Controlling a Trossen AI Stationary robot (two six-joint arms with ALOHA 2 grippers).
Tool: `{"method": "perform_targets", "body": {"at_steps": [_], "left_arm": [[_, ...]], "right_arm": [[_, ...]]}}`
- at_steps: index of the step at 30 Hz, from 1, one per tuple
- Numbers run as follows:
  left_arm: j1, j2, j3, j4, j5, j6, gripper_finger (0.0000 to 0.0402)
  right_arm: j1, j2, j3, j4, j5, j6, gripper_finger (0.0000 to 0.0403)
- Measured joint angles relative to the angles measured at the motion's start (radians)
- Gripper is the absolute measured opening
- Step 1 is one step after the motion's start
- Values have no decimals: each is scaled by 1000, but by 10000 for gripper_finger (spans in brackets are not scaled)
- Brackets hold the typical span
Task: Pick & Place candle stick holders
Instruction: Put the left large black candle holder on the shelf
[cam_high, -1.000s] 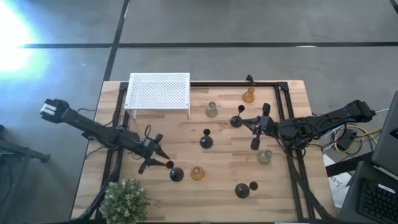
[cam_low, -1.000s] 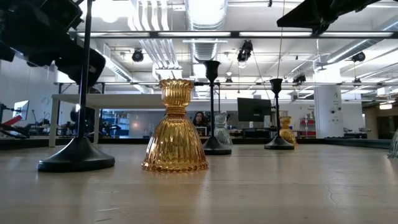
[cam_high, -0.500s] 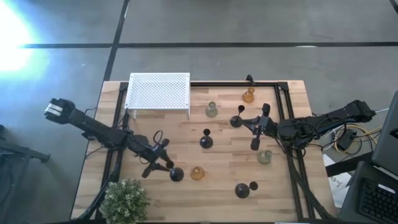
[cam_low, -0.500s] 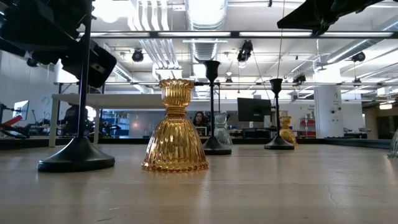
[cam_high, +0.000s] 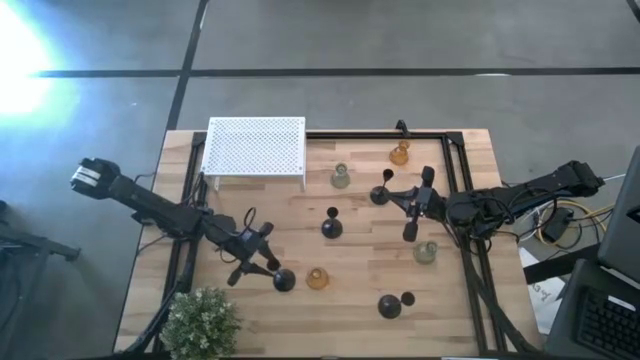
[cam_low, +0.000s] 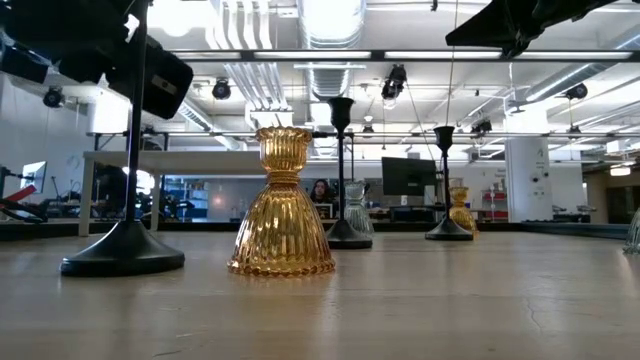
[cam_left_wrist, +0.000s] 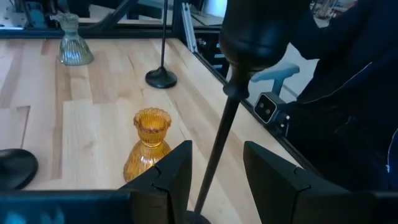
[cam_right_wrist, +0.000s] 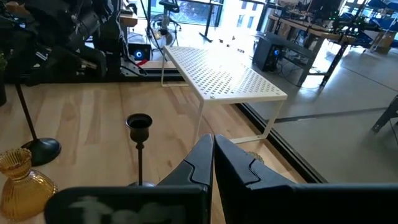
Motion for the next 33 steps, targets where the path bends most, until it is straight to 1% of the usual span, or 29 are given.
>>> {"method": "perform_targets", "body": {"at_steps": [7,17,21,26,29,33], "left_arm": [[0,0,0,63,-3,23,149],[0,0,0,101,-3,42,149],[1,0,0,101,-3,51,142],[1,0,0,101,-3,51,110],[1,0,0,101,-2,51,80],[1,0,0,101,-3,57,30]], "right_arm": [[0,0,0,0,0,0,8],[0,0,0,0,0,-18,8],[0,0,0,0,0,-18,8],[0,0,0,1,0,-19,8],[0,0,0,1,0,-24,8],[0,0,0,1,1,-27,8]]}}
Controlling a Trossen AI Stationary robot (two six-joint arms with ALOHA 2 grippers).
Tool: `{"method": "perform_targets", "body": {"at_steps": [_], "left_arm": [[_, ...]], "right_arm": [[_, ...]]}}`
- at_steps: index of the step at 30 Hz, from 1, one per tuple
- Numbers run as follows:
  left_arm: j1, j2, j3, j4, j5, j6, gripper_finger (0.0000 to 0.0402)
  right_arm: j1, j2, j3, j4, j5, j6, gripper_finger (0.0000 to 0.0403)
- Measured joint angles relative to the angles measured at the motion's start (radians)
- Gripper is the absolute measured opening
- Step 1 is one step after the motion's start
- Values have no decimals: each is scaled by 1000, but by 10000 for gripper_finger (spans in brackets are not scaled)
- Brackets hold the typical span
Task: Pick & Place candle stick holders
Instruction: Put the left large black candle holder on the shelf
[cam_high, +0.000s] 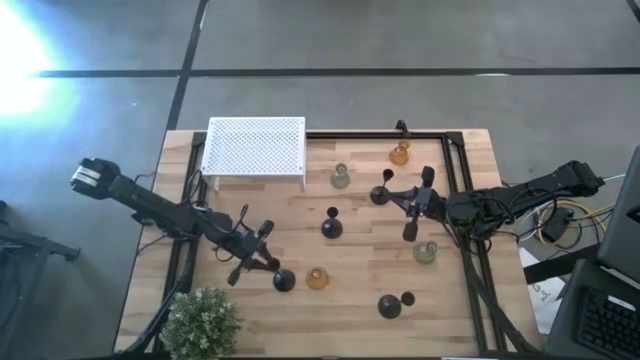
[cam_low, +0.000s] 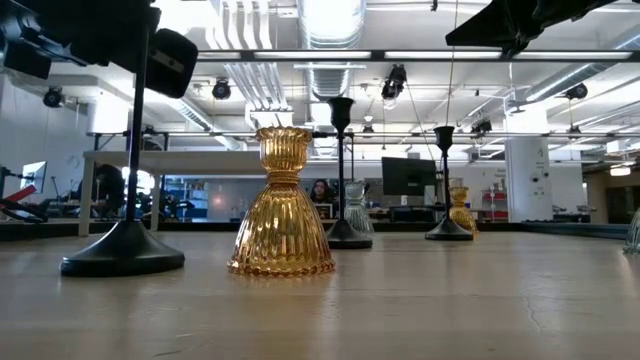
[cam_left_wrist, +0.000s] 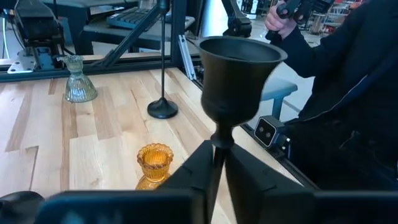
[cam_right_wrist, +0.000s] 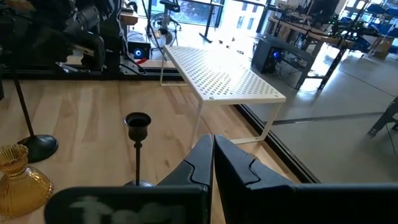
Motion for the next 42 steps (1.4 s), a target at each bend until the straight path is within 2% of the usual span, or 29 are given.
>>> {"method": "perform_targets", "body": {"at_steps": [2,6,13,16,18,23,26,29,34,38,40,42], "left_arm": [[0,0,0,2,-1,12,15],[0,0,0,7,-19,14,16],[0,-2,35,6,-145,-3,15],[0,-17,79,-43,-207,8,15],[0,-38,115,-132,-278,29,15],[1,-104,242,-476,-516,35,15],[0,-139,319,-586,-636,43,15],[0,-169,385,-644,-772,106,15],[10,-228,473,-652,-949,248,15],[58,-281,519,-709,-1140,286,15],[100,-313,535,-739,-1191,285,15],[153,-346,543,-755,-1198,281,15]], "right_arm": [[0,0,0,0,5,-8,8],[0,0,0,1,35,-15,8],[0,0,-2,1,52,-17,8],[0,0,-2,1,52,-17,8],[0,0,-5,1,52,-16,8],[0,0,-16,0,52,-15,8],[-1,0,-22,0,51,-14,8],[-2,0,-25,0,51,-15,8],[-18,0,-29,0,51,-15,8],[-32,0,-29,0,50,-15,8],[-40,0,-29,0,50,-15,8],[-47,0,-29,2,50,-15,8]]}}
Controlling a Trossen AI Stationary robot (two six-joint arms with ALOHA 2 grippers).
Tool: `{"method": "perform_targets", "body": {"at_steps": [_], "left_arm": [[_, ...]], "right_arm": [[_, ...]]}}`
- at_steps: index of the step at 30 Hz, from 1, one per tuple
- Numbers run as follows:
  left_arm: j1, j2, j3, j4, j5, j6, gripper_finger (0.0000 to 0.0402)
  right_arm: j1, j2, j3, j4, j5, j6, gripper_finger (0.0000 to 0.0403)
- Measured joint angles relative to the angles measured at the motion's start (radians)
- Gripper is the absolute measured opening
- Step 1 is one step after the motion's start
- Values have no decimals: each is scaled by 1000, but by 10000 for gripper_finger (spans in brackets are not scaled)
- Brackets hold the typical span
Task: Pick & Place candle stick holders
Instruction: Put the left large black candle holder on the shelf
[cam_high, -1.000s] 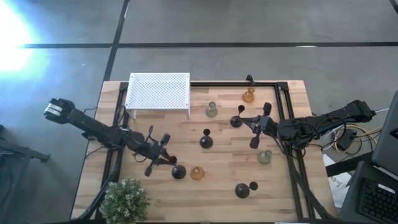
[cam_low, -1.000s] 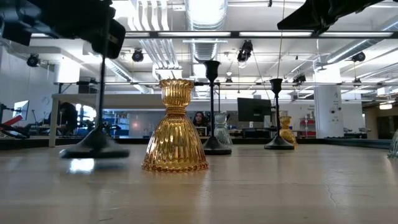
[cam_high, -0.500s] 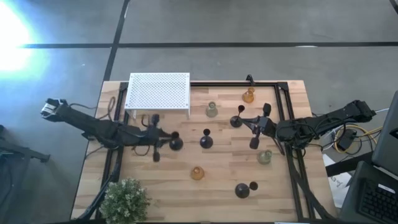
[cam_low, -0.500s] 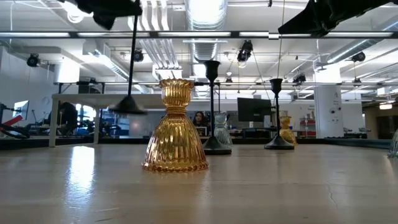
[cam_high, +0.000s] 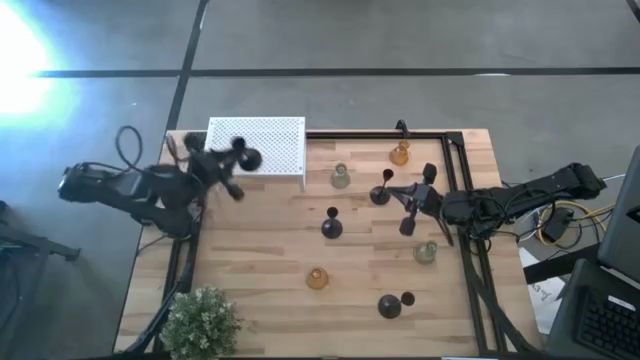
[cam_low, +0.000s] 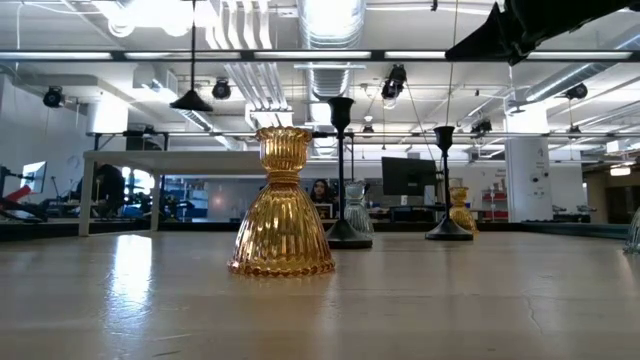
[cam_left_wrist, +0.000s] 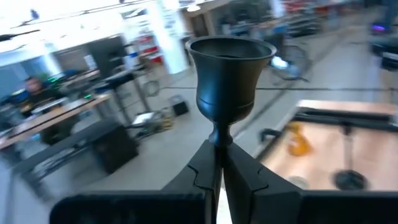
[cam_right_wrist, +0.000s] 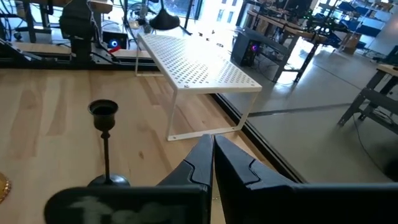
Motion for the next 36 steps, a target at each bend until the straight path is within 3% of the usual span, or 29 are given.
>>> {"method": "perform_targets", "body": {"at_steps": [6,14,17,22,25,29,36], "left_arm": [[203,-76,1,-8,15,-18,15],[586,-73,3,-115,325,-147,15],[773,-46,6,-119,499,-181,15],[1106,41,7,-99,894,-264,15],[1255,103,7,-87,1021,-290,15],[1319,164,2,-33,1078,-299,15],[1317,176,-2,15,1059,-265,15]], "right_arm": [[-18,0,-1,6,-1,0,8],[-51,0,-1,36,-1,-1,8],[-58,0,-1,39,-2,-3,8],[-62,0,-1,40,-2,-7,8],[-61,0,-1,40,-3,-5,8],[-61,1,-1,38,-4,-3,8],[-61,2,-2,32,-9,-4,8]]}}
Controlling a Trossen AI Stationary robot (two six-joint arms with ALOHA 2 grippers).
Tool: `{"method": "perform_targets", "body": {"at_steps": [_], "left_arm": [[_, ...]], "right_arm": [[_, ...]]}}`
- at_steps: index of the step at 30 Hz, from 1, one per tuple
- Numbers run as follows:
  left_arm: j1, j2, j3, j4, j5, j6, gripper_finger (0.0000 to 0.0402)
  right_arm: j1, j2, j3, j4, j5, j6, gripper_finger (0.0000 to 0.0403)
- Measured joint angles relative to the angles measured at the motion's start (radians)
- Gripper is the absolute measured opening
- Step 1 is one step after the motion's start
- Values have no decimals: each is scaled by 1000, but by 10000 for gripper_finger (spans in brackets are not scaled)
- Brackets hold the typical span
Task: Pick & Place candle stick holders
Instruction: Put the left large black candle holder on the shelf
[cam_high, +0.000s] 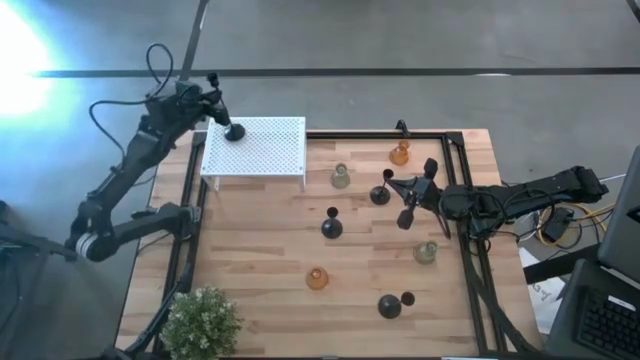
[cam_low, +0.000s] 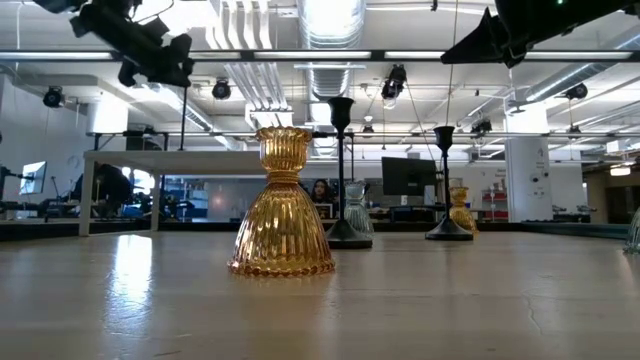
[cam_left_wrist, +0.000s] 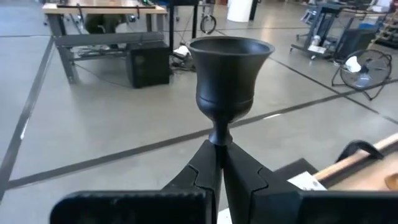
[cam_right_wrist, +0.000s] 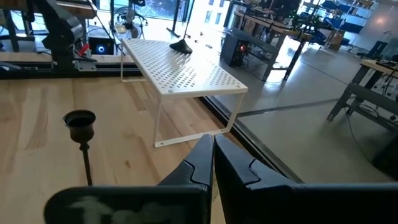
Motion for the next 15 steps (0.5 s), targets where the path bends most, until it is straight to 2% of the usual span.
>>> {"method": "perform_targets", "body": {"at_steps": [9,15], "left_arm": [[-3,-11,-6,2,-10,46,15],[-32,-10,-12,46,-80,54,15]], "right_arm": [[1,1,-32,-4,0,23,8],[1,1,-49,-4,0,54,8]]}}
